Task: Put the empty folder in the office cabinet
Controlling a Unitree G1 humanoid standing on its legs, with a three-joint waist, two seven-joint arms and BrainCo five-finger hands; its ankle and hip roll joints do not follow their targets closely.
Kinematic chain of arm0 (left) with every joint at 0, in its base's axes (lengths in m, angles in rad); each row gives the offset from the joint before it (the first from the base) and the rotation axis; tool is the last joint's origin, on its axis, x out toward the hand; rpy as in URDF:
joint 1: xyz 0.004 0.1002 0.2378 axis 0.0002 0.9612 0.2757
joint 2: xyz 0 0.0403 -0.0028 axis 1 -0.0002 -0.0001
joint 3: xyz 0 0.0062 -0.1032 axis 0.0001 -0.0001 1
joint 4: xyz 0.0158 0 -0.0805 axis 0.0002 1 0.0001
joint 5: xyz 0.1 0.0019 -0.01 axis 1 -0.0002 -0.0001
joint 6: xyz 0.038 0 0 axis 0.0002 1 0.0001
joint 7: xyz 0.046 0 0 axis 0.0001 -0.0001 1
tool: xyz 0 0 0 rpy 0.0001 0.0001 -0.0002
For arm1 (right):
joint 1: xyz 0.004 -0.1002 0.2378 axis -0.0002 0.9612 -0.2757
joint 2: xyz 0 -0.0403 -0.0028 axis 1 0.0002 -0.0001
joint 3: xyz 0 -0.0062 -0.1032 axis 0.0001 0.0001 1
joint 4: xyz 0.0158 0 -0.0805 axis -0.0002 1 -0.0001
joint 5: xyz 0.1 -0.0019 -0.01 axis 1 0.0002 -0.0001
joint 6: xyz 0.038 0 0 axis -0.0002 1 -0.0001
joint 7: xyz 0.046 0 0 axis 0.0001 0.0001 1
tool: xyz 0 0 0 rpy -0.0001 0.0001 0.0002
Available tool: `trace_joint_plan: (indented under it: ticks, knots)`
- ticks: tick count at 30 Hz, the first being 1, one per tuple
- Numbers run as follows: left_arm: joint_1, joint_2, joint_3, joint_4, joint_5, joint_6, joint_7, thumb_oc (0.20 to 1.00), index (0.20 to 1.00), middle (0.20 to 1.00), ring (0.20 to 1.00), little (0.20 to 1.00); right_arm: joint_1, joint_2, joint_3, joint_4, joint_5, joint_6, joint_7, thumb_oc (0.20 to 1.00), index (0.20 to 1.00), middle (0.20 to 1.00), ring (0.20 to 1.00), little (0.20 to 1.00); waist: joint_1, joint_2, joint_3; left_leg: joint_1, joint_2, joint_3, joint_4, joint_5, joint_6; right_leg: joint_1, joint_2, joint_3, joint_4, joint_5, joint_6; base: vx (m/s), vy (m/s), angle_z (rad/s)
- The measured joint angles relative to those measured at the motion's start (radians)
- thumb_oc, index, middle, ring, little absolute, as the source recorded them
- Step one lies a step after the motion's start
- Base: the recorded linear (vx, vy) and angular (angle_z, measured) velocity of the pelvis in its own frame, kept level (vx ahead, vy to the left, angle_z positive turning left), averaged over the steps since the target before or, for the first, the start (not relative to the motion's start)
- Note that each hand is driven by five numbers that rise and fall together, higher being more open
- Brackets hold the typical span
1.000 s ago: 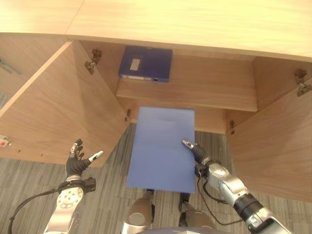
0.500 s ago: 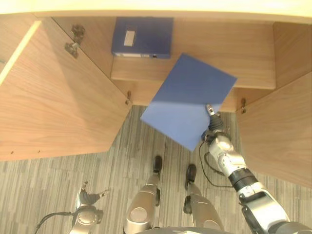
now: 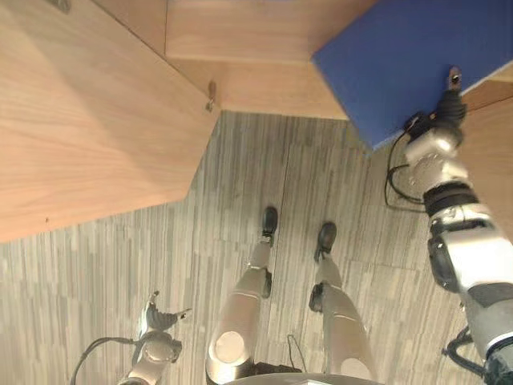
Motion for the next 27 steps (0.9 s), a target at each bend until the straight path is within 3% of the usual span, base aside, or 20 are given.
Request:
trace_joint_plan:
  ticks: [8, 12, 18, 22, 27]
  knots:
    - [-0.004, 0.002, -0.05, 0.012, 0.001, -0.02, -0.007, 1.0, 1.0, 1.0, 1.0, 1.0, -0.124, -0.12, -0.011, 0.022, 0.109, -0.008, 0.015, 0.2, 0.2, 0.2, 0.2, 0.2, 0.033, 0.006, -0.004, -0.072, -0.002, -0.022, 0.0, 0.011, -0.002, -0.064, -0.001, -0.023, 0.0, 0.006, -0.003, 0.02, -0.001, 0.06]
    - [-0.011, 0.002, -0.056, 0.013, 0.001, -0.021, -0.012, 1.0, 1.0, 1.0, 1.0, 1.0, -0.228, -0.159, -0.065, 0.102, 0.179, -0.051, 0.01, 0.2, 0.2, 0.2, 0.2, 0.2, 0.042, 0.006, -0.004, -0.115, -0.005, -0.029, 0.001, 0.022, -0.005, -0.103, -0.003, -0.026, 0.0, 0.009, 0.001, 0.03, -0.003, 0.04]
    - [-0.062, 0.006, -0.092, 0.012, 0.002, -0.023, -0.008, 1.0, 1.0, 1.0, 1.0, 1.0, -0.353, -0.228, -0.129, 0.18, 0.226, -0.092, -0.089, 0.2, 0.2, 0.2, 0.2, 0.2, 0.063, 0.014, -0.009, -0.164, -0.012, -0.032, 0.001, 0.036, -0.011, -0.152, -0.011, -0.027, 0.001, 0.021, 0.006, 0.02, -0.005, 0.01]
    - [-0.085, 0.008, -0.091, -0.01, 0.002, -0.034, 0.01, 1.0, 1.0, 1.0, 1.0, 1.0, -0.444, -0.287, -0.097, 0.2, 0.23, -0.096, -0.152, 0.2, 0.2, 0.2, 0.2, 0.2, 0.07, 0.021, -0.02, -0.207, -0.018, -0.041, 0.001, 0.044, -0.01, -0.192, -0.017, -0.034, 0.001, 0.026, 0.01, 0.0, 0.011, 0.04]
    - [-0.086, 0.009, -0.092, -0.024, 0.002, -0.039, 0.017, 1.0, 1.0, 1.0, 1.0, 1.0, -0.456, -0.313, -0.029, 0.196, 0.22, -0.101, -0.16, 0.2, 0.2, 0.2, 0.2, 0.2, 0.077, 0.028, -0.028, -0.236, -0.026, -0.048, 0.001, 0.047, -0.01, -0.215, -0.025, -0.041, 0.001, 0.028, 0.014, 0.01, -0.006, 0.04]
